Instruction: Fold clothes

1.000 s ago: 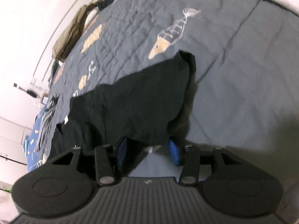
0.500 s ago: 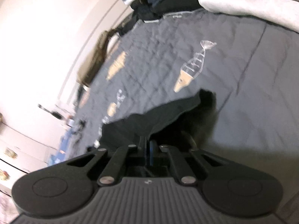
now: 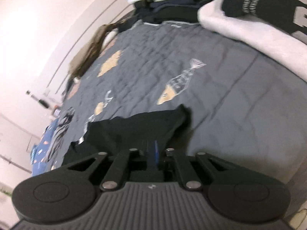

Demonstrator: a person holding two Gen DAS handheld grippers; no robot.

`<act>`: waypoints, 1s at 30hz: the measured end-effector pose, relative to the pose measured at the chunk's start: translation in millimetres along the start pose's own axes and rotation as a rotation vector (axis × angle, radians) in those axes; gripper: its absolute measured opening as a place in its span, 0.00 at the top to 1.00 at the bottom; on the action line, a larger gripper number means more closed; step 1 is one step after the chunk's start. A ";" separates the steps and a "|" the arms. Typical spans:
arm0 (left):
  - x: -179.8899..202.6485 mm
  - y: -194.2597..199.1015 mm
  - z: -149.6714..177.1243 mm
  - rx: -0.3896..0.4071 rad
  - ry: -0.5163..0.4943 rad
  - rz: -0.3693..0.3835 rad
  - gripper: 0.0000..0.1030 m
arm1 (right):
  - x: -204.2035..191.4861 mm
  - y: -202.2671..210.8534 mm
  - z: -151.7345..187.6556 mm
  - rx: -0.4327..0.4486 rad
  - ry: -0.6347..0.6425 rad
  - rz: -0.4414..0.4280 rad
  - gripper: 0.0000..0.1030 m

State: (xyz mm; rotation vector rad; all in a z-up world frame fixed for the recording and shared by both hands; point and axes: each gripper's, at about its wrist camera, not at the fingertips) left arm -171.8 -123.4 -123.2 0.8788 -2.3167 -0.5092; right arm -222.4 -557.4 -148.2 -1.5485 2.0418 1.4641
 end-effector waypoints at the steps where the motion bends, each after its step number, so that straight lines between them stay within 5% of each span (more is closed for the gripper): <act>1: 0.0 -0.2 0.2 -0.001 -0.001 -0.002 0.53 | -2.9 -1.7 2.1 -0.009 0.015 -0.013 0.94; 12: -5.5 6.0 -2.2 0.024 0.026 -0.032 0.50 | -43.1 -16.4 46.3 -0.117 0.194 -0.041 0.69; 30: -11.0 39.3 0.4 0.068 0.037 -0.047 0.49 | -57.0 70.9 133.2 -0.085 0.364 -0.122 0.62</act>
Point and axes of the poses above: each gripper's, at about its wrist camera, not at the fingertips, and y roughly against the way its jaws point, x to its right, z to its underside, and after that the axes turned 2 degrees about x, right-handed
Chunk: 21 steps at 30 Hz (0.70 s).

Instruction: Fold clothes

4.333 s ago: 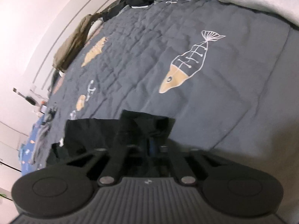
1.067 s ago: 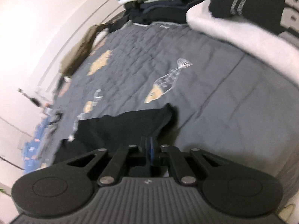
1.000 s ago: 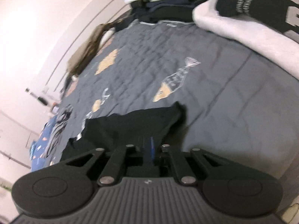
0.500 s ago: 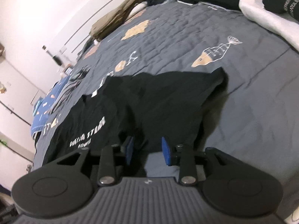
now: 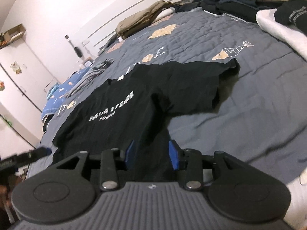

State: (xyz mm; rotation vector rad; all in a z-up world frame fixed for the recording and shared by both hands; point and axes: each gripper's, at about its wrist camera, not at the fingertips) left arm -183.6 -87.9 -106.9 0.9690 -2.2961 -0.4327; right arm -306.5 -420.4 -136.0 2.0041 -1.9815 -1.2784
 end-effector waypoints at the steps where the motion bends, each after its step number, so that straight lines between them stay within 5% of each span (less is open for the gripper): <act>1: -0.2 2.2 0.2 0.003 0.000 0.000 0.49 | -3.2 7.3 3.7 -0.002 0.017 -0.005 0.61; 12: -2.1 20.1 -0.7 0.032 0.012 0.043 0.49 | -22.2 51.8 43.0 -0.144 0.277 0.016 0.55; 21: 9.1 16.4 -4.9 0.049 0.010 0.100 0.48 | -22.2 37.4 68.3 -0.305 0.430 0.021 0.55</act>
Point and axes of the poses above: each gripper's, at about its wrist camera, not at the fingertips, and y roughly against the way its jaws point, x to its right, z to its underside, and after that the axes turned 2 degrees about x, right-handed
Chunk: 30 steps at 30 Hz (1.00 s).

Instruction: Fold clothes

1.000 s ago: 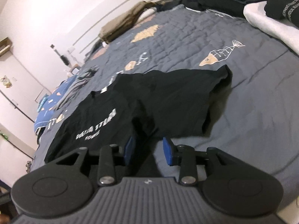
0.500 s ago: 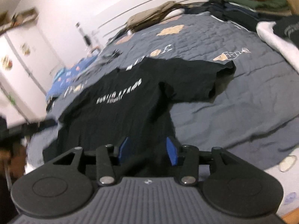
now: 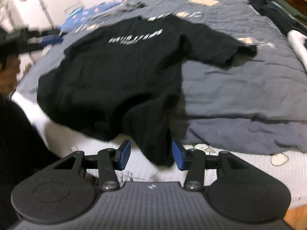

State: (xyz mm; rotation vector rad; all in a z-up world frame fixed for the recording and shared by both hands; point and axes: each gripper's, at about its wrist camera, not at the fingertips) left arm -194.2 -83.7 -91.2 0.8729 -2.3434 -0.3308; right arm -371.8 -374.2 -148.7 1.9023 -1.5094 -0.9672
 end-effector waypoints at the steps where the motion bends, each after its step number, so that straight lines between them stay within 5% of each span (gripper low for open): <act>1: 0.1 -0.5 0.3 -0.002 -0.001 0.000 0.48 | -0.3 -4.4 2.0 -0.008 0.015 -0.001 0.55; 11: -3.9 2.6 1.2 0.000 0.004 -0.024 0.48 | -8.1 -60.7 0.9 -0.119 0.102 0.056 0.58; 14: -7.2 6.1 0.3 0.006 0.012 -0.030 0.48 | -4.2 -53.6 -0.9 -0.081 0.017 -0.050 0.90; 24: -17.5 19.4 -1.2 0.023 0.018 -0.048 0.48 | 10.7 8.2 -19.1 0.159 -0.350 -0.539 0.90; 30: -31.9 32.5 0.9 0.019 0.023 -0.103 0.45 | 20.2 12.8 -31.6 0.249 -0.440 -0.609 0.90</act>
Point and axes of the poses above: each gripper's, at about its wrist camera, not at the fingertips, and y roughly against the way its jaws point, x to its right, z to its underside, and after that the axes turned 2 degrees about x, right-handed
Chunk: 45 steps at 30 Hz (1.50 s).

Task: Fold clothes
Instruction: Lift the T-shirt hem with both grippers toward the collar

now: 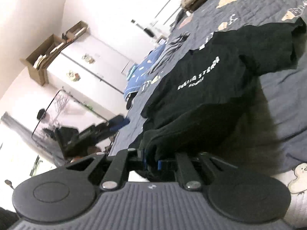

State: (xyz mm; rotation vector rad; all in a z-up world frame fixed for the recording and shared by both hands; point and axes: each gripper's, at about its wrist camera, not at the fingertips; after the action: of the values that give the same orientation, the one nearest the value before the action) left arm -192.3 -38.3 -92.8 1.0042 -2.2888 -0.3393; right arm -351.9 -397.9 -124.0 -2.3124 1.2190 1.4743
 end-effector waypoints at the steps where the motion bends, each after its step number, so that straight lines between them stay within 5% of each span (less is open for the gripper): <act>1: -3.2 3.0 1.2 -0.003 0.000 -0.013 0.45 | 2.4 -1.5 0.3 0.001 -0.012 -0.001 0.90; 13: -41.5 47.4 20.3 -0.118 -0.092 -0.190 0.45 | -1.4 -21.4 -5.2 0.026 -0.011 -0.054 0.90; 26: -82.3 51.3 70.9 -0.452 -0.368 -0.290 0.45 | -3.7 -24.5 -14.1 0.113 -0.064 -0.095 0.90; 35: -88.5 23.6 80.8 -0.440 -0.481 -0.291 0.46 | -0.6 -23.3 -16.5 0.161 -0.091 -0.114 0.90; 36: -87.6 22.0 79.8 -0.429 -0.484 -0.282 0.49 | 0.1 -22.9 -16.4 0.164 -0.094 -0.114 0.90; 41: -91.9 5.8 80.9 -0.491 -0.420 -0.237 0.93 | 3.2 -22.4 -16.9 0.170 -0.108 -0.111 0.90; 45: -90.1 26.9 65.6 -0.431 -0.279 -0.108 0.96 | 4.6 -16.5 -17.2 0.191 -0.117 -0.133 0.90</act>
State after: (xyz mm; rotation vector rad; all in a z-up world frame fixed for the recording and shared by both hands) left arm -201.3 45.5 -170.6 0.8986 -2.2589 -1.0256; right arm -327.6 -398.2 -123.7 -2.1085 1.1002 1.3630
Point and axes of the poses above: each gripper's, at about its wrist camera, not at the fingertips, and y roughly against the way its jaws point, x to its right, z to its underside, and after that the axes turned 2 degrees about x, right-handed
